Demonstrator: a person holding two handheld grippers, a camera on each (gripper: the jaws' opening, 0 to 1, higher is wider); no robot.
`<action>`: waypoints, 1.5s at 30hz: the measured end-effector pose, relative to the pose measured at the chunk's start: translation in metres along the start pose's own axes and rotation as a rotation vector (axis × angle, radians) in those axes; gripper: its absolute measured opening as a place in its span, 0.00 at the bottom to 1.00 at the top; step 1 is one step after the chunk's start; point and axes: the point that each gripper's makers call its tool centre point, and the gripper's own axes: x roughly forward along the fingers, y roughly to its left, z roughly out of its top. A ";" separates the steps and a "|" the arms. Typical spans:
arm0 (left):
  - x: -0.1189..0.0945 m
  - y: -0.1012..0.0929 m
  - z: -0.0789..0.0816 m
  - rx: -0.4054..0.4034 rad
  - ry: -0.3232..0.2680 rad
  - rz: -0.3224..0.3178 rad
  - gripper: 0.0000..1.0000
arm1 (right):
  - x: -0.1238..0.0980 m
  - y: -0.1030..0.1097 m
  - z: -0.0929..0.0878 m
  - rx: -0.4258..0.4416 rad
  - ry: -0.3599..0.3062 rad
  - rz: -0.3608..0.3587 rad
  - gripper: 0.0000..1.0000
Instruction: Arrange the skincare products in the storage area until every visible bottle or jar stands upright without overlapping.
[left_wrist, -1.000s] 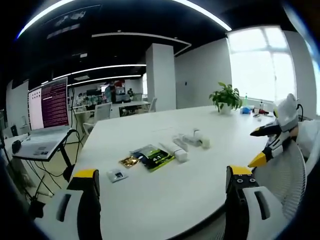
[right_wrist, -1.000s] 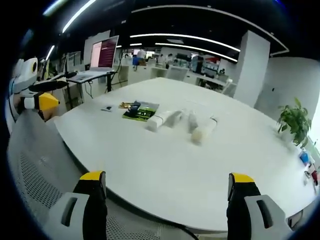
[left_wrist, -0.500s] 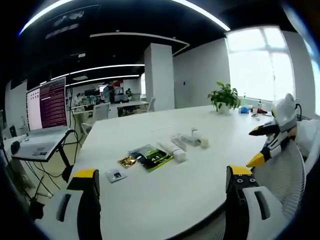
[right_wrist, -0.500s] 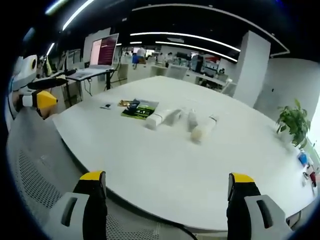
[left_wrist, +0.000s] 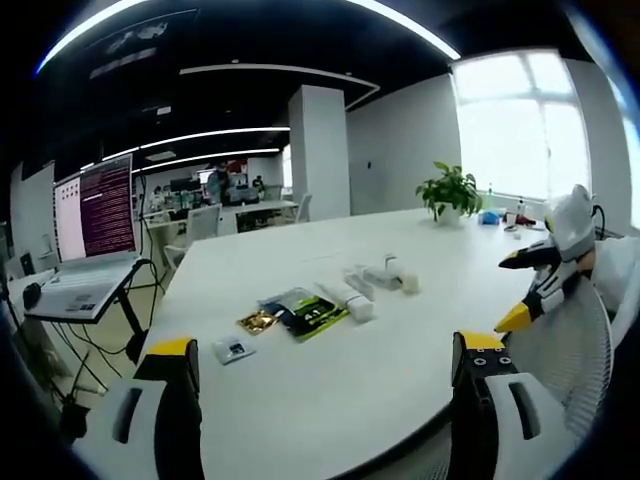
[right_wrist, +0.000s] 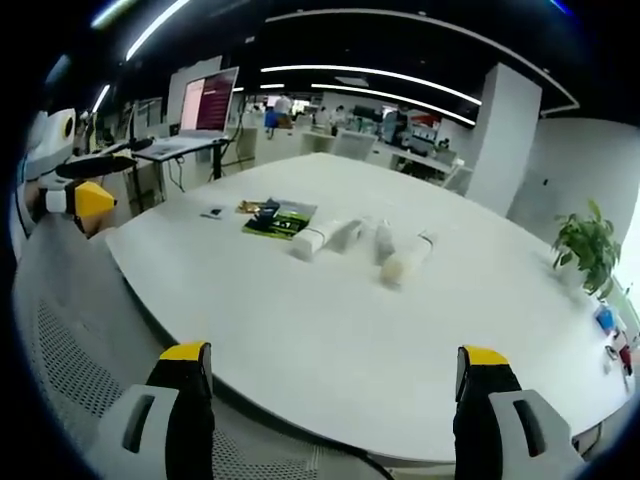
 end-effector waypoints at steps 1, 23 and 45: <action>0.000 -0.001 0.000 0.003 0.004 -0.003 0.99 | 0.000 -0.001 0.000 0.000 0.000 -0.004 1.00; 0.000 -0.007 0.001 0.021 0.031 -0.011 0.99 | 0.001 -0.003 -0.002 -0.012 0.003 -0.005 1.00; -0.001 0.001 0.001 0.085 0.065 -0.030 0.99 | -0.002 -0.032 0.024 0.059 -0.070 -0.043 1.00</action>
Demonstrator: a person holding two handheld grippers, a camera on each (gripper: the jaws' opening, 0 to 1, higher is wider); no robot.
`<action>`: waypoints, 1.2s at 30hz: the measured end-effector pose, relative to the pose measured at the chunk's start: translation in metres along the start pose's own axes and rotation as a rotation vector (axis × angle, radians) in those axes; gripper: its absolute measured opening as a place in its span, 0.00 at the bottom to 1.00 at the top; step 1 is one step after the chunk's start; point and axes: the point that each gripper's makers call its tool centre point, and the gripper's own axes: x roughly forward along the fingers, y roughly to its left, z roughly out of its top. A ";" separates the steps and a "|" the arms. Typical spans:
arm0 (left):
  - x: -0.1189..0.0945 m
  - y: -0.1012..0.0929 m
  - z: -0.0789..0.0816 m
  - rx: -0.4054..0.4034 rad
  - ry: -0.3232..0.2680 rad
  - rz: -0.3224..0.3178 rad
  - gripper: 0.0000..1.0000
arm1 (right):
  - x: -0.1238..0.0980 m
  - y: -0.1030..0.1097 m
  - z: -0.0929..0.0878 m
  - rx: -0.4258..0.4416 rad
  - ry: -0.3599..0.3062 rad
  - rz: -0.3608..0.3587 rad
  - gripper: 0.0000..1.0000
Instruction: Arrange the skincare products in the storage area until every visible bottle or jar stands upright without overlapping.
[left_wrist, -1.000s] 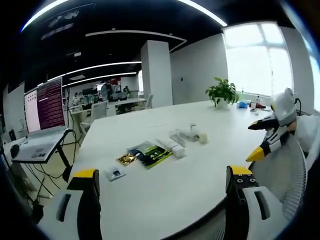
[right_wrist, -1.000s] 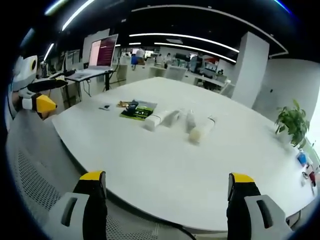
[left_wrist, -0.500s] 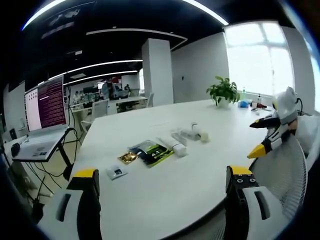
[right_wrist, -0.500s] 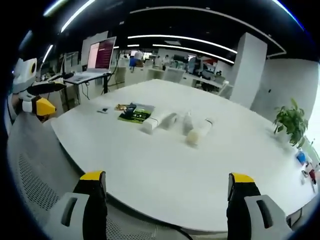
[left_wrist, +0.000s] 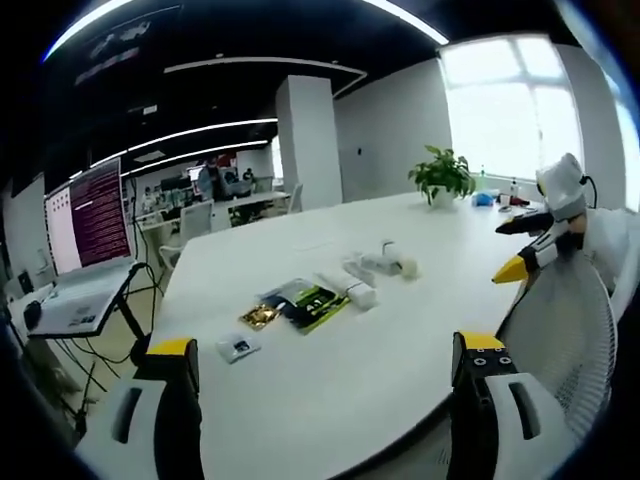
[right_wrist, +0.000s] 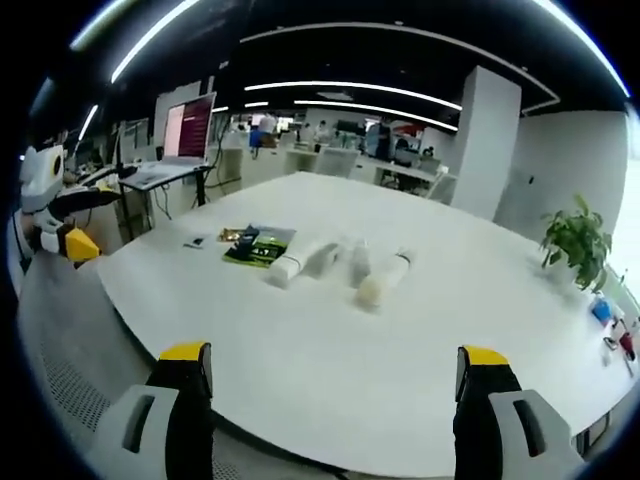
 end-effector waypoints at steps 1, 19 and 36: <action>0.000 0.000 0.000 0.011 0.003 -0.005 0.99 | 0.000 0.000 0.000 0.000 0.001 -0.002 1.00; 0.003 0.003 0.020 0.030 -0.071 -0.003 0.99 | 0.011 -0.022 0.024 -0.018 -0.034 -0.052 1.00; 0.005 0.003 0.022 0.066 -0.071 0.020 0.99 | 0.055 -0.037 0.054 -0.074 -0.042 -0.033 1.00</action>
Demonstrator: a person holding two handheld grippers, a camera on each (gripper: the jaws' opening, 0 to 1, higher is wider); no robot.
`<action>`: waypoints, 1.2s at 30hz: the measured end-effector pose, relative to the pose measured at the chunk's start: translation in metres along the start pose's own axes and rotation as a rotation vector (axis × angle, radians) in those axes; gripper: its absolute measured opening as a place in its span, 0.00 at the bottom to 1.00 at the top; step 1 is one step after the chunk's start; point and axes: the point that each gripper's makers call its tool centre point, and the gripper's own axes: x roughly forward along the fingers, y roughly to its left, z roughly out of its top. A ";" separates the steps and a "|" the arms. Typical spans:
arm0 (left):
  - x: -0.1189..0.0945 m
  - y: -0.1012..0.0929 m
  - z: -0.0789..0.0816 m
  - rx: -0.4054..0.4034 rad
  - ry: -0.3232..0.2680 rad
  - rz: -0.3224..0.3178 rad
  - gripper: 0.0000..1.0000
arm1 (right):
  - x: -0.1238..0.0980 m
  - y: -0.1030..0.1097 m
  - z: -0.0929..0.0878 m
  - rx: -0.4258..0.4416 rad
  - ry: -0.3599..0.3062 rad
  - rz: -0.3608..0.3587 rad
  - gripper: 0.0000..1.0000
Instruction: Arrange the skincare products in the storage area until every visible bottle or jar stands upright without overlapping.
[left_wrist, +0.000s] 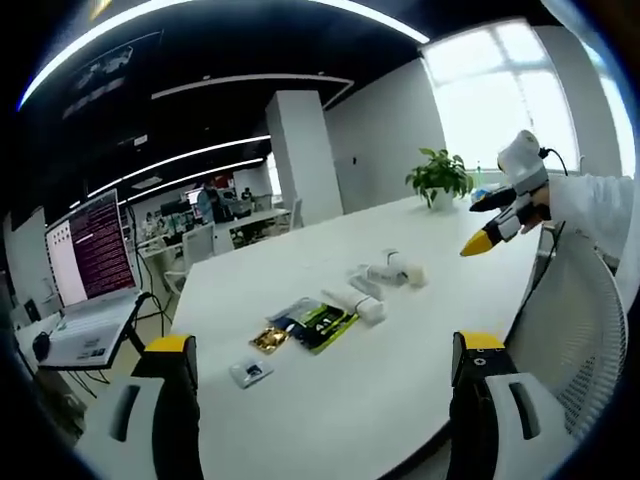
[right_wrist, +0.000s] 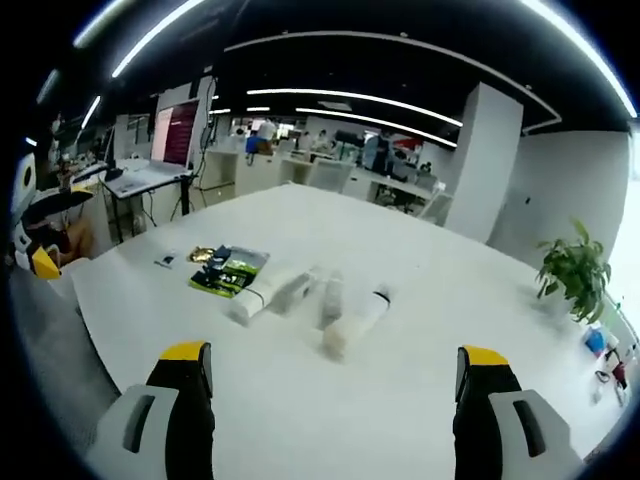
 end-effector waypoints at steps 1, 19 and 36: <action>0.000 0.000 -0.002 0.004 0.013 -0.001 0.99 | 0.002 -0.001 0.001 -0.007 -0.002 0.001 1.00; 0.001 0.004 -0.003 0.033 0.030 0.035 0.99 | 0.061 -0.008 0.002 -0.016 0.076 0.029 0.99; 0.001 0.021 -0.004 0.010 0.015 0.125 0.99 | 0.126 -0.005 -0.023 -0.009 0.219 0.078 0.92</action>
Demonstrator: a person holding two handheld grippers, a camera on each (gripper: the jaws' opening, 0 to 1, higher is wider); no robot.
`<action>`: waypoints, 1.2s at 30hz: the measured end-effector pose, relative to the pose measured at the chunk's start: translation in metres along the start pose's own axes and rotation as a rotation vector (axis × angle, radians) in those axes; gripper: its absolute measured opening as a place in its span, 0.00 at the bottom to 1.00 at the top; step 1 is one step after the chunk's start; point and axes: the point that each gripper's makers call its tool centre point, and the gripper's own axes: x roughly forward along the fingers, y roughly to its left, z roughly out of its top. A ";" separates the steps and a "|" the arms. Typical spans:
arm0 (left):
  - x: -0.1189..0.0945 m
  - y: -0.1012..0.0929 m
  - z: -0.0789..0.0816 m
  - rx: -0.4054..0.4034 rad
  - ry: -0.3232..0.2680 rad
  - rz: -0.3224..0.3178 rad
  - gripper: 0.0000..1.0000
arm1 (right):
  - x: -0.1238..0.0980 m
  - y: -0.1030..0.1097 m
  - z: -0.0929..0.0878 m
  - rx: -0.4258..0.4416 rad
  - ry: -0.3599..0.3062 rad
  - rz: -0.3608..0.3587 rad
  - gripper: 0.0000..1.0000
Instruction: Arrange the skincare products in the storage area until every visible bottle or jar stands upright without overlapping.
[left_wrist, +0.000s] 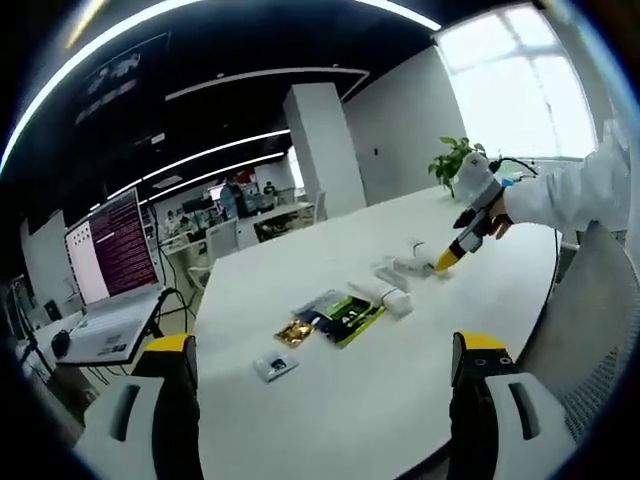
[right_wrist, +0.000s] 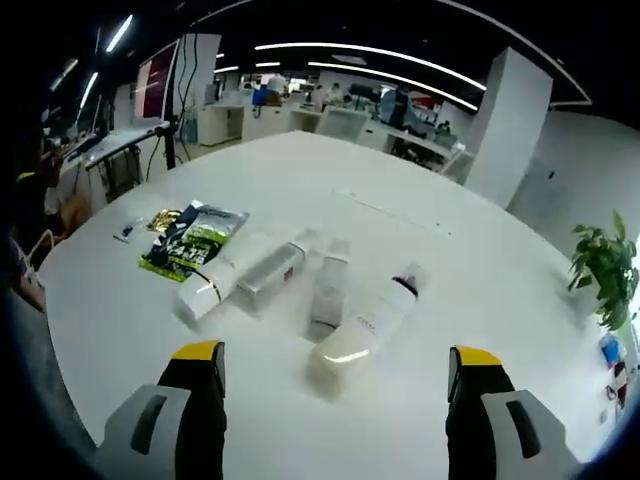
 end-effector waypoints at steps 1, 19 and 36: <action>-0.001 0.001 0.000 -0.004 -0.005 0.004 0.99 | 0.005 -0.001 0.000 0.007 0.008 0.002 0.92; -0.004 0.011 -0.005 0.018 0.015 0.079 0.99 | 0.051 0.008 -0.023 0.060 0.109 0.018 0.97; -0.006 0.015 -0.005 -0.017 0.017 0.089 0.99 | 0.065 0.003 -0.036 0.202 0.118 0.035 0.93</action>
